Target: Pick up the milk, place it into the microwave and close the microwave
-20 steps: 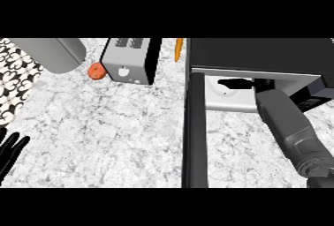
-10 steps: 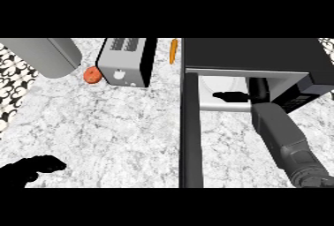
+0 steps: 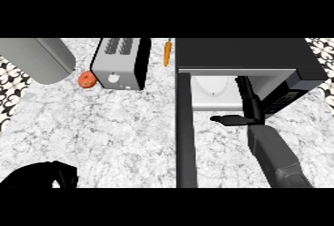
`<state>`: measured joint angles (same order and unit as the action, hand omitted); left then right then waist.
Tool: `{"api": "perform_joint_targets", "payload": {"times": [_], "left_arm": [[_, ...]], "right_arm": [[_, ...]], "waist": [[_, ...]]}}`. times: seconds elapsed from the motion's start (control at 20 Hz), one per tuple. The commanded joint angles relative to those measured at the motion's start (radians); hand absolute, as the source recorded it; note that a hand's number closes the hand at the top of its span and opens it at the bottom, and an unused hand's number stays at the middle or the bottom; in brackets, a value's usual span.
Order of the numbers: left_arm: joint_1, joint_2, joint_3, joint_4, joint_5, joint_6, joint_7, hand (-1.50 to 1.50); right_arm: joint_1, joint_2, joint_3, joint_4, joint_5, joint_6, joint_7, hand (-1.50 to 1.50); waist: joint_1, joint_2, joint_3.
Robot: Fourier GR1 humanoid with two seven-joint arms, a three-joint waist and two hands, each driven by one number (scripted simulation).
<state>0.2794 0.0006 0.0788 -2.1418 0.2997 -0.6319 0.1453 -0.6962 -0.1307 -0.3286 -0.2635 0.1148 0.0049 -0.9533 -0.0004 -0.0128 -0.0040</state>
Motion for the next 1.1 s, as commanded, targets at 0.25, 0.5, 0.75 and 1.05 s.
{"api": "perform_joint_targets", "payload": {"times": [0.25,0.5,0.75,1.05], "left_arm": [[-0.022,-0.001,-0.159,0.048,-0.105,0.045,-0.021,1.5],[-0.101,-0.001,-0.328,0.085,-0.264,0.164,-0.044,1.5],[-0.241,-0.001,-0.422,0.207,-0.376,0.219,-0.097,1.5],[-0.404,-0.001,-0.571,0.438,-0.422,0.328,-0.086,1.5]], "right_arm": [[0.315,-0.013,0.069,-0.202,-0.002,0.105,-0.033,-1.5],[0.492,0.019,0.083,-0.395,-0.034,0.086,-0.026,-1.5],[0.681,-0.015,0.1,-0.601,-0.074,0.163,0.004,-1.5],[0.898,-0.018,0.142,-0.858,-0.094,0.204,0.022,-1.5]], "waist": [[-0.039,-0.001,0.001],[-0.043,0.0,0.001],[-0.046,0.005,0.001],[-0.043,0.01,0.002]]}}
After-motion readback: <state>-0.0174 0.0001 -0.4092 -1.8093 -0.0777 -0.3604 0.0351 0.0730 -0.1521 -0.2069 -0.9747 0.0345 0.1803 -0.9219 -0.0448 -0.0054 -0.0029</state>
